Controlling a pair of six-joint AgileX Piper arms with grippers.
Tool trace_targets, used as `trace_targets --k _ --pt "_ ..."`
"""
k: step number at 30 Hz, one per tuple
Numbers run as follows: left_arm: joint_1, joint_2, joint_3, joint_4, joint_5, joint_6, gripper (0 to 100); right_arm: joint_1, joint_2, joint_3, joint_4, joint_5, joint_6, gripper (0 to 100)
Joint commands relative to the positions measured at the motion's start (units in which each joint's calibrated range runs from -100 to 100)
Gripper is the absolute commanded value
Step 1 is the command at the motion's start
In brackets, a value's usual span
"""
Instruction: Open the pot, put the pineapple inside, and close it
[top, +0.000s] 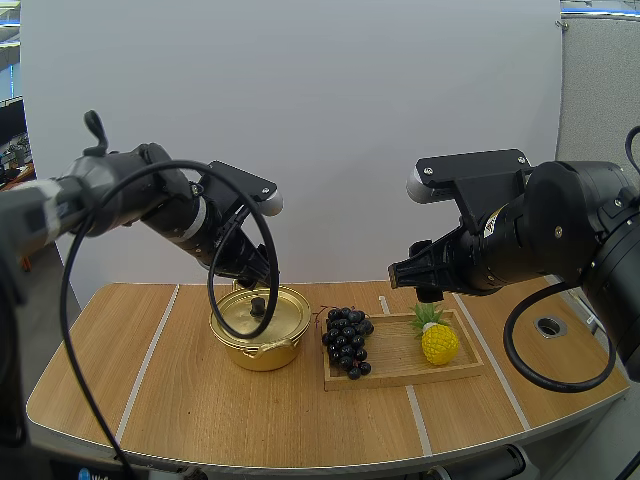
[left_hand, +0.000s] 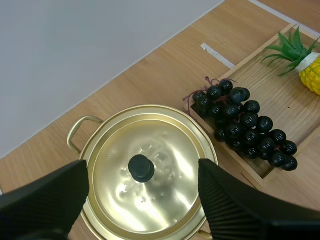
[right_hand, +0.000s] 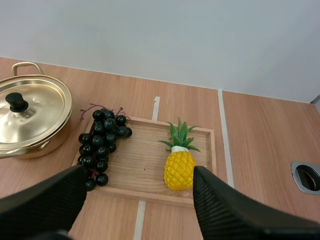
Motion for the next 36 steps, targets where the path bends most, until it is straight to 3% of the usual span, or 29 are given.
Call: trace_targets --k 1,6,36 --pt "-0.32 3.6 -2.2 -1.2 1.6 0.4 100 -0.2 -0.1 -0.6 -0.4 -1.1 -0.1 100" --pt "-1.54 9.2 -3.3 -0.7 -2.3 0.4 100 -0.2 -0.1 -0.6 -0.4 -1.1 -0.1 100" --pt "-1.47 24.2 -7.8 3.1 -6.0 0.1 100 -0.2 -0.1 -0.6 -0.4 -1.1 -0.1 100"
